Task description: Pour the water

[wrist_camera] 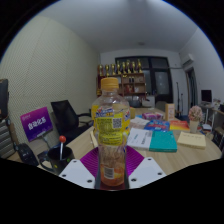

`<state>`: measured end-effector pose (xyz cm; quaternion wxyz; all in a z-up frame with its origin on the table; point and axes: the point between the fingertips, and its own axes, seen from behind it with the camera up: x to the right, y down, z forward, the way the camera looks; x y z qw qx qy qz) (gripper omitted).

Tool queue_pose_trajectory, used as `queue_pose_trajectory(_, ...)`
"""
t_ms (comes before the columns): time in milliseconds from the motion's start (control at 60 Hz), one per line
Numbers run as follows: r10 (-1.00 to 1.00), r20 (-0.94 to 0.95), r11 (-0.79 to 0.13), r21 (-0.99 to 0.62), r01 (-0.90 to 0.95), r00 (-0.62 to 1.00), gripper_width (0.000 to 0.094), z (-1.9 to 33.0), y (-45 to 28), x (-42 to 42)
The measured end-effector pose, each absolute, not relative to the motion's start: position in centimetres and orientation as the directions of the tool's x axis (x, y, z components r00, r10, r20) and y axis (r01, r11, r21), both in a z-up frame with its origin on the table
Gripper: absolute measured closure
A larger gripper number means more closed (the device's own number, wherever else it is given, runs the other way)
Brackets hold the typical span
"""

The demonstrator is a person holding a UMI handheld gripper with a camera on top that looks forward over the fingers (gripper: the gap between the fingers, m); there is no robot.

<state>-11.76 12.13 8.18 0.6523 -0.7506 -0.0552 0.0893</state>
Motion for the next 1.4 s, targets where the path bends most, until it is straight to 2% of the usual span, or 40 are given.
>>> queue_pose_trajectory(67, 0.204, -0.054, -0.174, -0.985, -0.018, 0.977, 0.061, 7.5, 12.5, -12.0)
queue_pose_trajectory(100, 0.204, -0.048, -0.171, -0.985, -0.013, 0.978, 0.0609, 4.8, 12.5, -12.8)
queue_pose_trajectory(117, 0.208, -0.038, -0.18, -0.984, 0.0, 0.977, 0.0609, 5.9, 12.3, -12.0)
queue_pose_trajectory(400, 0.236, 0.0, -0.201, -0.978, 0.049, 0.972, 0.0607, 5.8, 11.5, -12.1)
queue_pose_trajectory(450, 0.235, -0.005, -0.203, -0.978, 0.044, 0.972, 0.0575, 6.0, 11.6, -12.1)
queue_pose_trajectory(467, 0.236, -0.007, -0.202, -0.978, 0.042, 0.972, 0.0524, 6.0, 11.5, -12.1)
queue_pose_trajectory(583, 0.225, -0.007, -0.208, -0.977, 0.041, 0.974, 0.044, 5.9, 11.5, -11.7)
queue_pose_trajectory(633, 0.211, 0.005, -0.223, -0.973, 0.053, 0.978, 0.0354, 5.6, 11.4, -11.5)
queue_pose_trajectory(683, 0.213, 0.023, -0.23, -0.97, 0.073, 0.977, 0.0171, 5.4, 10.7, -11.0)
queue_pose_trajectory(750, 0.205, 0.043, -0.223, -0.971, 0.089, 0.978, 0.0085, 5.5, 9.7, -10.2)
queue_pose_trajectory(900, 0.201, 0.06, -0.228, -0.968, 0.107, 0.978, 0.0091, 6.2, 5.5, -8.8)
queue_pose_trajectory(1133, 0.23, 0.063, -0.248, -0.961, 0.121, 0.971, 0.0103, 6.8, -5.3, -6.3)
queue_pose_trajectory(1400, 0.213, -0.073, -0.255, -0.967, -0.016, 0.974, 0.0098, 7.7, -16.8, -4.1)
